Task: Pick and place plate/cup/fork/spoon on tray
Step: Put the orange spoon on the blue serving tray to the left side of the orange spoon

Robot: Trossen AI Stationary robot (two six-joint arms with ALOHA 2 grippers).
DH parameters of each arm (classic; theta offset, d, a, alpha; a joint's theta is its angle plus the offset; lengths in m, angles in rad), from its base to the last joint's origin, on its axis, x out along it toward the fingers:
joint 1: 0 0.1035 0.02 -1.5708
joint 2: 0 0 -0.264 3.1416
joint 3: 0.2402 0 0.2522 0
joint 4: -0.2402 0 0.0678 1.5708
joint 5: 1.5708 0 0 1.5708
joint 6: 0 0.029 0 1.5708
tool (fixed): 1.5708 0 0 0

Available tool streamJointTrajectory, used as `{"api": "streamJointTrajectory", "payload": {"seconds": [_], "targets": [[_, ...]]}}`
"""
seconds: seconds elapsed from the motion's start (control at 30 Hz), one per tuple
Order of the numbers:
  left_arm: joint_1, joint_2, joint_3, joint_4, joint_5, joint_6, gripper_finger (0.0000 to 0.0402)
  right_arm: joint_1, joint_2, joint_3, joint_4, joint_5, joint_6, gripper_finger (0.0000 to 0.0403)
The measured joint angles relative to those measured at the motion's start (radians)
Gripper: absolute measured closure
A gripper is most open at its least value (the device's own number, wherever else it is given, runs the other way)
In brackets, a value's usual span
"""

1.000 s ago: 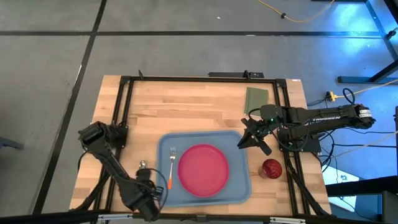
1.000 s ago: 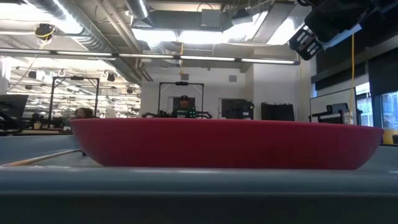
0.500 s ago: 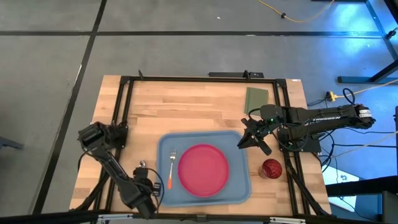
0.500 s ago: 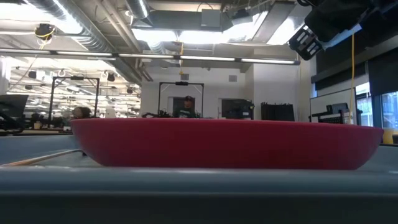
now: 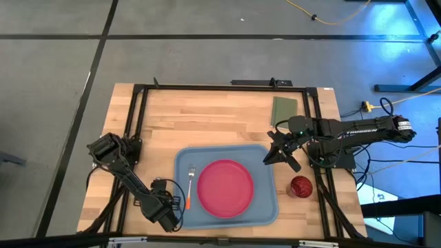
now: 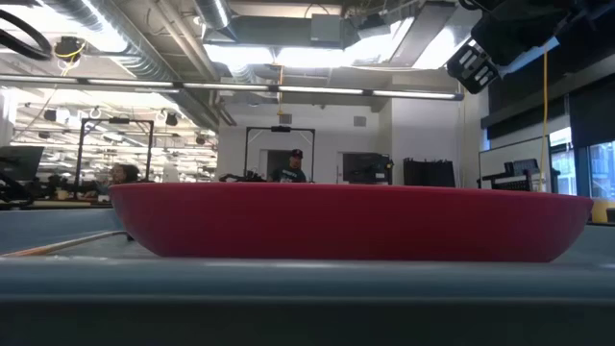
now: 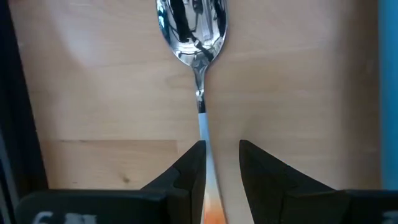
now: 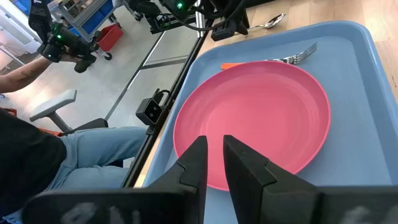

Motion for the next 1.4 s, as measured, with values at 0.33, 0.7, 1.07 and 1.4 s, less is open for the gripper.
{"api": "streamJointTrajectory", "payload": {"seconds": [0.33, 0.7, 1.07, 1.4], "targets": [[0.032, -0.003, -0.032, 0.016, 0.029, 0.074, 0.0313, 0.0, 0.0, 0.0, -0.001, 0.0, 0.0, 0.0345], [0.032, -0.029, -0.007, 0.005, -0.02, 0.077, 0.0314, 0.0, 0.0, 0.0, -0.003, 0.0, -0.025, 0.0345], [0.032, -0.039, 0.005, -0.072, -0.011, 0.077, 0.0315, 0.0, 0.0, 0.0, -0.009, 0.0, -0.024, 0.0345], [0.024, -0.039, -0.035, -0.035, -0.011, 0.069, 0.0315, 0.0, 0.0, 0.0, -0.01, 0.0, -0.023, 0.0345]]}}
